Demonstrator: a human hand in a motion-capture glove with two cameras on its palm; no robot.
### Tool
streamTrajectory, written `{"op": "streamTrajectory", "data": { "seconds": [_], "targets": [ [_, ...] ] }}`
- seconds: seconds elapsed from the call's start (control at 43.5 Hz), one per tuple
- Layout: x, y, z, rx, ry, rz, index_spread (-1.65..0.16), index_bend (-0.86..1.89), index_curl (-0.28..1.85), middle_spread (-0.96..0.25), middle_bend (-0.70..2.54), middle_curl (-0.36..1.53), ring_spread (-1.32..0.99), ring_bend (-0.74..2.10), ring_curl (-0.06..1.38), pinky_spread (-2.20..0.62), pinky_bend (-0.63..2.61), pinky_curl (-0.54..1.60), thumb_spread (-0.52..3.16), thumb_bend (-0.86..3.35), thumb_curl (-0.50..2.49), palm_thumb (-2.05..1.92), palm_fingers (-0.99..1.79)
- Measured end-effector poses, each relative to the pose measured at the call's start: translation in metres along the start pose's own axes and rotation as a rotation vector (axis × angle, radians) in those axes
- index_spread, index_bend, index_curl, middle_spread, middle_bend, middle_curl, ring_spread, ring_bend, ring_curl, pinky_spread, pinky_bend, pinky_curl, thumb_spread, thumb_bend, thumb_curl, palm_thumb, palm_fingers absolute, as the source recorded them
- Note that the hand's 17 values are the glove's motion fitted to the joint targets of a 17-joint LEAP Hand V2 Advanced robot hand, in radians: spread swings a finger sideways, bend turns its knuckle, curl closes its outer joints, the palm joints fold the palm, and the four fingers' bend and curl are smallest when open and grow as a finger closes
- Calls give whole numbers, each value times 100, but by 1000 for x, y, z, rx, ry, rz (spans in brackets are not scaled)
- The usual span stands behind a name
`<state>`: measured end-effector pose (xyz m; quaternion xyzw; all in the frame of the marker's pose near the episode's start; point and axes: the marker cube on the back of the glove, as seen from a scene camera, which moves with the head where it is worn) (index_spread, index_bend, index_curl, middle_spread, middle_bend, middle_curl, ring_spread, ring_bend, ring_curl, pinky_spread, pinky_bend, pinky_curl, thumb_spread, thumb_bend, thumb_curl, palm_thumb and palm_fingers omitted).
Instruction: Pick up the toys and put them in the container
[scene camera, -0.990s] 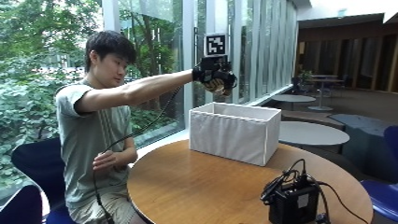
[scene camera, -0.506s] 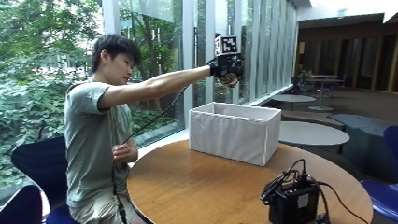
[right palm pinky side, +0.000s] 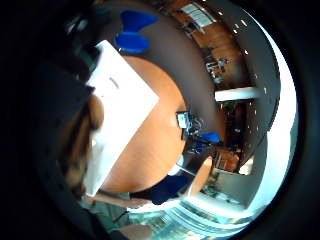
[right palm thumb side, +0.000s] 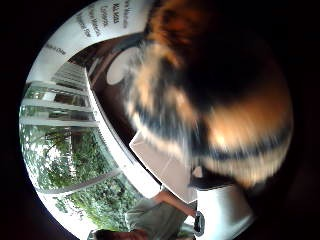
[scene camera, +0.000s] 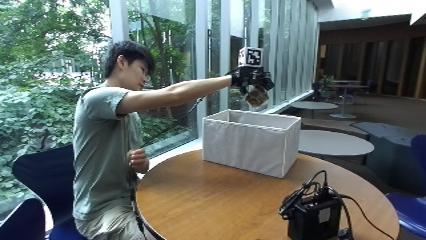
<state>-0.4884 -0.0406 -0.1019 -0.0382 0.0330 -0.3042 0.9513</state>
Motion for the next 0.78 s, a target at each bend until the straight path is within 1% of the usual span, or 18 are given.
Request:
{"op": "streamTrajectory", "data": {
  "seconds": [0.023,0.046,0.069,0.161,0.276,0.345,0.437,0.667,0.782],
  "targets": [
    [-3,0,2,-14,-12,-9,-25,49,85,-21,95,81,-37,126,76,-30,125,58,69,17,117,30,-17],
    [-5,0,3,-20,-25,-18,-24,39,80,-19,78,76,-33,114,73,-25,130,59,74,12,112,23,-46],
    [-8,0,4,-22,-36,-28,-22,32,76,-16,68,72,-29,105,70,-21,130,57,78,8,108,18,-57],
    [-15,2,5,-17,-48,-31,-20,13,63,-11,45,62,-22,82,61,-13,124,51,92,1,97,10,-50],
    [2,9,5,-30,-66,93,-18,7,51,-6,29,54,-15,63,52,-6,112,47,103,-4,84,2,-42],
    [-3,18,4,-44,-38,8,-17,5,46,-4,22,51,-12,55,49,-4,106,45,107,-4,77,-1,-39],
    [-11,23,2,-58,-9,10,-17,5,41,-3,16,48,-9,49,46,-2,100,42,112,-3,70,-2,-33],
    [-16,40,-1,-7,-56,-55,-18,7,32,-1,14,42,-6,40,42,0,90,37,121,-2,57,-1,-25],
    [-19,40,4,-25,-36,-42,-20,11,30,-4,16,40,-7,39,41,0,85,36,129,-1,52,-1,-18]
  ]
}}
